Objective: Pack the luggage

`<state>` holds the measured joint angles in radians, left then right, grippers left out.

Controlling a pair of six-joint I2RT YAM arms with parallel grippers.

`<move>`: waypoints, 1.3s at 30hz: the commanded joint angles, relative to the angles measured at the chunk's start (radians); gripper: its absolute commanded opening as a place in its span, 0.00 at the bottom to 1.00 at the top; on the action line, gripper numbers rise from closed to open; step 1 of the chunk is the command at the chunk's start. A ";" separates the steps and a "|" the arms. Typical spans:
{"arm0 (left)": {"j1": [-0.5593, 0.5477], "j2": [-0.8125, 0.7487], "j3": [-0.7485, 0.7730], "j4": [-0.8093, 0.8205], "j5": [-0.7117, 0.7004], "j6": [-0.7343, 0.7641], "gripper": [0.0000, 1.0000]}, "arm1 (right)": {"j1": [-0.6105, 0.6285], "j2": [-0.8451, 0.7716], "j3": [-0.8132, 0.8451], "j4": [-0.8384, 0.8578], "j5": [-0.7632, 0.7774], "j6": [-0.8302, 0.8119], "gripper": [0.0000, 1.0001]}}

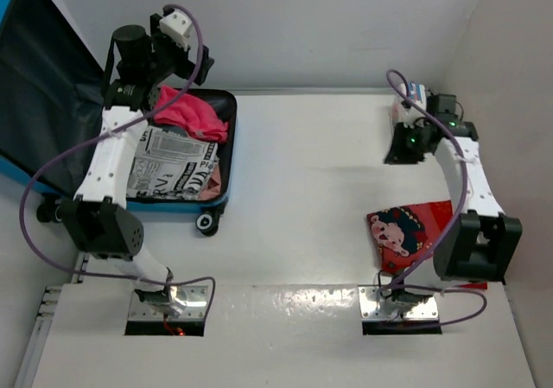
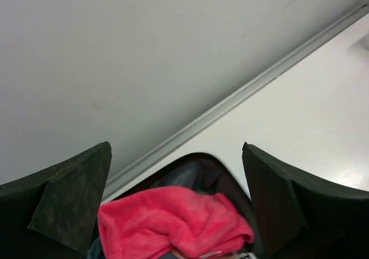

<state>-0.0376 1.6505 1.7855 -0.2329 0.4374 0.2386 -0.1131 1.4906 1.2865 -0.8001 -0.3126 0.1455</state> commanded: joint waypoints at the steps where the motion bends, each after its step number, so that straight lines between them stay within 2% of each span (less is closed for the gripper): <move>1: -0.068 -0.099 -0.142 -0.034 0.027 -0.051 0.99 | -0.062 -0.090 -0.042 -0.263 0.108 -0.412 0.08; 3: -0.090 -0.139 -0.202 -0.034 0.017 -0.051 0.99 | -0.086 -0.130 -0.101 -0.354 0.150 -0.638 0.00; 4: -0.099 -0.156 -0.245 -0.034 0.017 -0.061 0.99 | -0.095 -0.148 -0.116 -0.378 0.232 -0.684 0.00; 6: -0.110 -0.176 -0.268 -0.034 0.006 -0.083 0.99 | -0.096 -0.158 -0.186 -0.459 0.283 -0.840 0.00; 8: -0.110 -0.187 -0.279 -0.034 -0.003 -0.099 0.99 | -0.096 -0.151 -0.258 -0.478 0.397 -0.903 0.00; 11: -0.110 -0.187 -0.288 -0.019 -0.023 -0.134 0.99 | -0.095 -0.130 -0.418 -0.320 0.565 -0.939 0.00; 12: -0.110 -0.187 -0.288 0.004 -0.023 -0.134 0.99 | -0.097 -0.124 -0.508 -0.168 0.585 -0.960 0.00; 14: -0.110 -0.198 -0.314 0.038 -0.023 -0.180 0.99 | -0.088 -0.064 -0.542 -0.082 0.627 -0.972 0.00; 16: -0.085 -0.207 -0.314 0.066 -0.032 -0.202 0.99 | -0.076 -0.014 -0.520 -0.004 0.604 -0.936 0.00; 17: -0.085 -0.207 -0.314 0.075 -0.032 -0.212 0.99 | -0.071 0.041 -0.506 0.002 0.542 -0.926 0.00; 21: -0.054 -0.216 -0.314 0.075 -0.064 -0.237 0.99 | -0.013 0.134 -0.487 0.101 0.501 -0.897 0.00; 24: -0.009 -0.228 -0.352 0.122 -0.065 -0.285 0.99 | 0.047 0.155 -0.474 0.150 0.372 -0.848 0.00; 28: 0.030 -0.228 -0.373 0.147 -0.065 -0.329 0.99 | 0.170 0.164 -0.445 0.251 0.279 -0.746 0.00; 31: 0.050 -0.218 -0.373 0.138 -0.014 -0.352 0.99 | 0.248 0.243 -0.339 0.253 0.218 -0.672 0.00; 36: 0.050 -0.178 -0.396 0.095 0.059 -0.352 0.99 | 0.308 0.440 0.006 0.213 0.095 -0.396 0.00; 39: -0.007 -0.141 -0.383 0.032 0.122 -0.343 0.99 | 0.332 0.526 0.181 0.193 0.046 -0.258 0.00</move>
<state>-0.0040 1.4788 1.3998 -0.1547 0.4664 -0.0910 0.1940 1.9572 1.3190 -0.6983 -0.1131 -0.3122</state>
